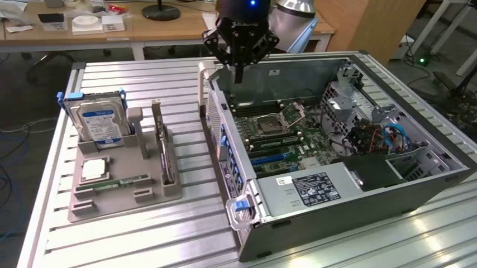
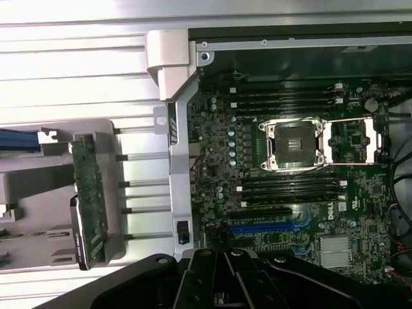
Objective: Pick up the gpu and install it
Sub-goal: 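Reach for the gpu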
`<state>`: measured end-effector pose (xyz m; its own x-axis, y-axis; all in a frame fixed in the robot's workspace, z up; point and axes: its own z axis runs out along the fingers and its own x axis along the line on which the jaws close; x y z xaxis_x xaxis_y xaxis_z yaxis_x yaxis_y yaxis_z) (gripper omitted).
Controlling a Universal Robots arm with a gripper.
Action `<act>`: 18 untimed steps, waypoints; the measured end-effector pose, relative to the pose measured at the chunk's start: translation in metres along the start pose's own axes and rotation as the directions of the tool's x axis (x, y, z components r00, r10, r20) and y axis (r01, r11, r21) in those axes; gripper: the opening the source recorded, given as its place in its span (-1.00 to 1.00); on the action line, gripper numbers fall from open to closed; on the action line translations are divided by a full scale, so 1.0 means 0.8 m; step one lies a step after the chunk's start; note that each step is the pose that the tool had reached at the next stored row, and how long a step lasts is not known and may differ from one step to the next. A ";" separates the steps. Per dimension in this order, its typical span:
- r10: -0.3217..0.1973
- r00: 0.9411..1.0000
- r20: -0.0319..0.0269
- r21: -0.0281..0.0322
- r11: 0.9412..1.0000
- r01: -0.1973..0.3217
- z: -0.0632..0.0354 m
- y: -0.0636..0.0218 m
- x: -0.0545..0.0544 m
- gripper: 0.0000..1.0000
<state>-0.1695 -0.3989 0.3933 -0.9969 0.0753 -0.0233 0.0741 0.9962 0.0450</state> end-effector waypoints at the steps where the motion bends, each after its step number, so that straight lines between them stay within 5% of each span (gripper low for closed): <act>1: 0.000 1.000 0.000 0.000 1.000 0.000 0.000 0.000 0.002 -0.79; 18: 0.000 1.000 0.000 0.000 1.000 0.000 -0.001 -0.003 0.041 -0.79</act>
<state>-0.2021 -0.3990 0.3933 -0.9969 0.0753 -0.0232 0.0742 0.9962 0.0450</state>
